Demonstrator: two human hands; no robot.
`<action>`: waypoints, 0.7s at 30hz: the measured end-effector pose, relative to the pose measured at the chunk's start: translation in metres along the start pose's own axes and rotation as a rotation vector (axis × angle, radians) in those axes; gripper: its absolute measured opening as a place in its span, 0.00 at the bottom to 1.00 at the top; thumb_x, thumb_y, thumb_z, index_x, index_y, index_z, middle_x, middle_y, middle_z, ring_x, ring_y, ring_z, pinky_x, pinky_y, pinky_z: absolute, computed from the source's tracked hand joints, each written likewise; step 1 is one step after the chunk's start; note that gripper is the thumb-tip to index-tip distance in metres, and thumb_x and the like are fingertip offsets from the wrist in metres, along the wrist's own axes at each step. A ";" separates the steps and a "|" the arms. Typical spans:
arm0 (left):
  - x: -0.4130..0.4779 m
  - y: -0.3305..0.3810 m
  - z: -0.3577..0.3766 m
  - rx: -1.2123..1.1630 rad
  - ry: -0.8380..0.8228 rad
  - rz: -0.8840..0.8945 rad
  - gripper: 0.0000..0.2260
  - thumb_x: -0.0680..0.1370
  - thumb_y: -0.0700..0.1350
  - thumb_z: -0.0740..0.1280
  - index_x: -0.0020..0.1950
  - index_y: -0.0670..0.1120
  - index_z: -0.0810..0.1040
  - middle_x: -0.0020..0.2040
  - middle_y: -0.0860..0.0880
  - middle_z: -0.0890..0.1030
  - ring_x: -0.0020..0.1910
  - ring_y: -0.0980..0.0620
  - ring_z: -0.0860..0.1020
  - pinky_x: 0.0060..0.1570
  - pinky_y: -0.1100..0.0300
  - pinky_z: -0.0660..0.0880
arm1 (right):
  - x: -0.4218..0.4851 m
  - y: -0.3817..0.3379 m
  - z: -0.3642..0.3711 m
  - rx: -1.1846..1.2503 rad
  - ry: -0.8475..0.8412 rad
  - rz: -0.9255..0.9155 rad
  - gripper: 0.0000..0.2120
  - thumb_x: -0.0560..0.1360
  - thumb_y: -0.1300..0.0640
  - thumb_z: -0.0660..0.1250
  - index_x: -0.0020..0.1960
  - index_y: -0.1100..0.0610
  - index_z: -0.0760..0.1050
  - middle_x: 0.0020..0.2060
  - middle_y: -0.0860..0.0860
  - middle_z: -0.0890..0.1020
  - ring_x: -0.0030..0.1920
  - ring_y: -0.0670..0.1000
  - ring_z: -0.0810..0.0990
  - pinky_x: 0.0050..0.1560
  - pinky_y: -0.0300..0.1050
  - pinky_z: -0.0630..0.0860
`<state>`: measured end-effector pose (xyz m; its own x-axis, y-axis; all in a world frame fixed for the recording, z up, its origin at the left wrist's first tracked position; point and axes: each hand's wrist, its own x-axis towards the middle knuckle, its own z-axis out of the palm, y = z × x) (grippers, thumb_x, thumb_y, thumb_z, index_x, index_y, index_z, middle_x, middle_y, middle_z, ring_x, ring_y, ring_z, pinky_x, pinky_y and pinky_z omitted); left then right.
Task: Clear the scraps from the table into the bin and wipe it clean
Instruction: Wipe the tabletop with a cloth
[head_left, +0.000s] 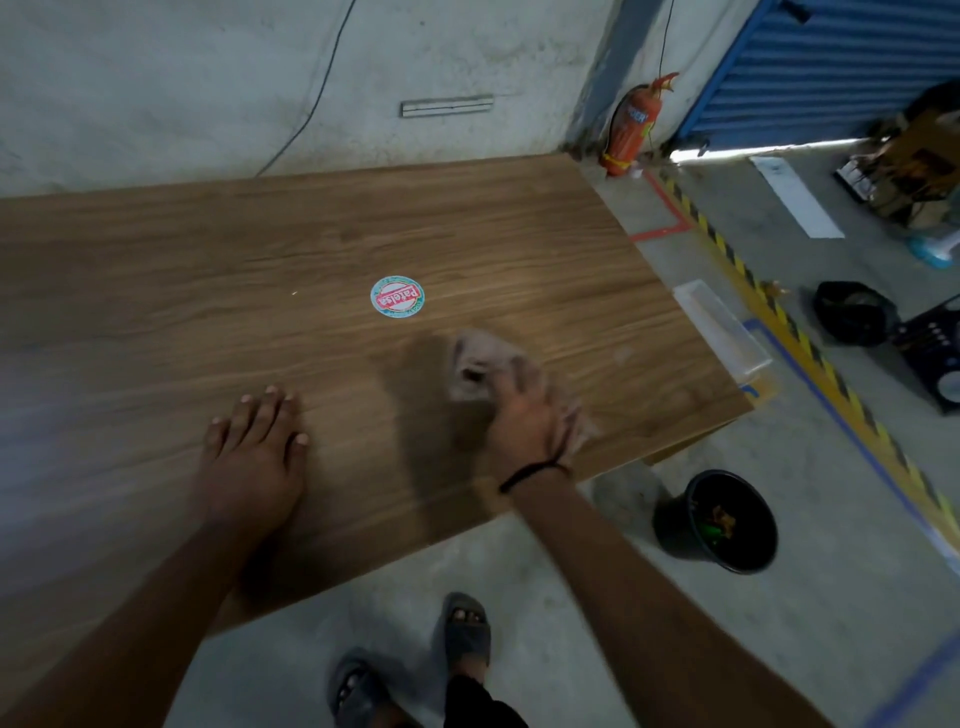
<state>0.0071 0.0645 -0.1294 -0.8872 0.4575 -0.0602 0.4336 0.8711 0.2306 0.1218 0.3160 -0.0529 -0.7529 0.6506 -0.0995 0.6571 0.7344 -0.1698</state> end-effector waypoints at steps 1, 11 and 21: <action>0.000 0.000 0.000 -0.001 -0.003 -0.001 0.29 0.77 0.57 0.44 0.74 0.47 0.64 0.76 0.46 0.62 0.75 0.43 0.58 0.71 0.44 0.53 | 0.019 0.026 -0.004 -0.021 0.007 0.081 0.22 0.77 0.56 0.50 0.68 0.40 0.63 0.75 0.49 0.57 0.74 0.62 0.54 0.70 0.69 0.52; 0.002 -0.003 0.005 -0.002 0.000 -0.001 0.28 0.77 0.56 0.46 0.74 0.47 0.65 0.75 0.45 0.64 0.75 0.42 0.60 0.71 0.44 0.54 | 0.016 0.067 0.018 -0.104 -0.182 0.254 0.23 0.79 0.60 0.51 0.70 0.43 0.62 0.77 0.51 0.50 0.76 0.62 0.46 0.69 0.74 0.45; 0.004 -0.015 -0.008 -0.112 -0.077 0.029 0.32 0.75 0.59 0.43 0.75 0.47 0.62 0.77 0.47 0.60 0.76 0.45 0.57 0.72 0.48 0.52 | -0.112 -0.116 0.047 0.001 -0.378 -0.252 0.21 0.81 0.51 0.48 0.73 0.42 0.55 0.77 0.55 0.48 0.75 0.67 0.42 0.66 0.77 0.38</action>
<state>-0.0046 0.0518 -0.1255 -0.8582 0.4979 -0.1251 0.4343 0.8341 0.3402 0.1284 0.1490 -0.0684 -0.8499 0.3354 -0.4064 0.4521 0.8604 -0.2352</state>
